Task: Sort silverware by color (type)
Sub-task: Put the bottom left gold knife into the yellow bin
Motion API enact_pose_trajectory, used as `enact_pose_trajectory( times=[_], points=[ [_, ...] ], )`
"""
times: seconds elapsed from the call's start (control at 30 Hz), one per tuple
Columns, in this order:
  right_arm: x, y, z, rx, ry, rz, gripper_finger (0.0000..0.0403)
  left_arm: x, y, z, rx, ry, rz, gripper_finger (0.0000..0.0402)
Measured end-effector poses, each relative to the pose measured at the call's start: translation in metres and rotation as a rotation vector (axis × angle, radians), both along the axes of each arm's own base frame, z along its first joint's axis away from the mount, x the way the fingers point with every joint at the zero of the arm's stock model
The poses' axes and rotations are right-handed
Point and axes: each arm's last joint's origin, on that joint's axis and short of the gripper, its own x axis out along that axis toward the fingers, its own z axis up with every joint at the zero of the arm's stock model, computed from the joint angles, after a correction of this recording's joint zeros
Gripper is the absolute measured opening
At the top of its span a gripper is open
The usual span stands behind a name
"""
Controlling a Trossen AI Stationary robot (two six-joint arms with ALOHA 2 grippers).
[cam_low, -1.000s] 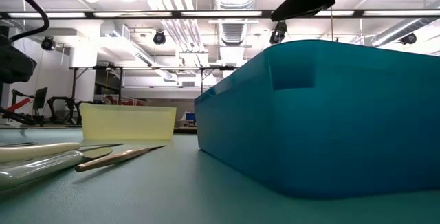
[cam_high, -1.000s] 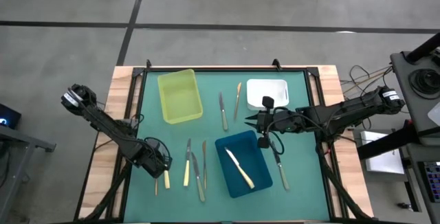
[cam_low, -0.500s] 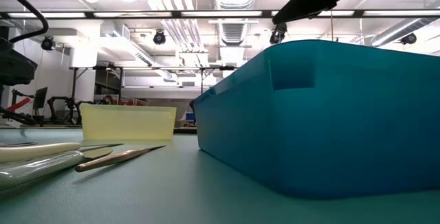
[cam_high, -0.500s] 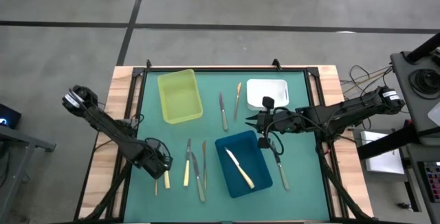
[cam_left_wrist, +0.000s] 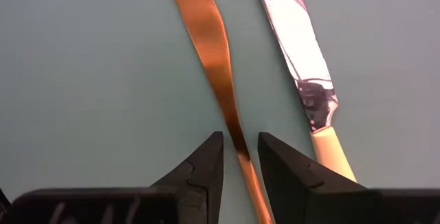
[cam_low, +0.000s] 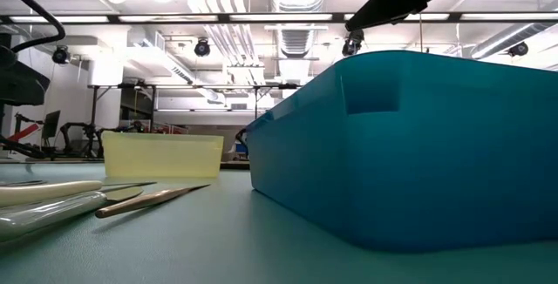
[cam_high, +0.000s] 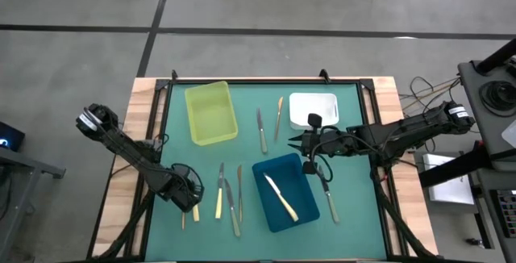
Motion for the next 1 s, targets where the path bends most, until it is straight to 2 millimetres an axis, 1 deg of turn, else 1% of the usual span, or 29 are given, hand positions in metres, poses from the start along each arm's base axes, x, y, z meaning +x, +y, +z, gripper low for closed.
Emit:
enact_pose_trajectory(
  times=[0.17,0.23,0.4,0.43,0.7,0.83,0.9,1.0],
  points=[
    [0.000,0.000,0.000,0.000,0.000,0.000,0.0059,0.000,0.000,0.000,-0.003,0.003,0.000,0.0075],
    [0.000,0.000,0.000,0.000,0.000,0.000,0.0059,0.000,0.000,0.000,-0.004,0.002,0.000,0.0068],
    [0.000,0.000,0.000,0.000,0.001,0.000,0.0059,0.001,0.000,0.000,-0.009,-0.006,0.001,0.0012],
    [0.000,0.000,0.000,0.000,0.002,0.000,0.0059,0.001,0.000,0.000,-0.009,-0.005,0.002,0.0007],
    [-0.001,0.000,-0.002,-0.004,0.024,0.000,0.0059,0.001,0.000,0.001,-0.006,-0.007,0.008,0.0002],
    [-0.001,0.000,-0.002,-0.004,0.023,0.000,0.0059,0.000,0.000,0.009,0.008,0.021,0.007,0.0001],
    [-0.001,0.000,-0.002,-0.004,0.023,0.000,0.0059,-0.002,0.001,0.017,0.025,0.042,0.006,0.0001],
    [-0.001,0.000,-0.002,-0.004,0.023,0.000,0.0059,-0.001,0.002,0.032,0.053,0.011,0.002,0.0000]
  ],
)
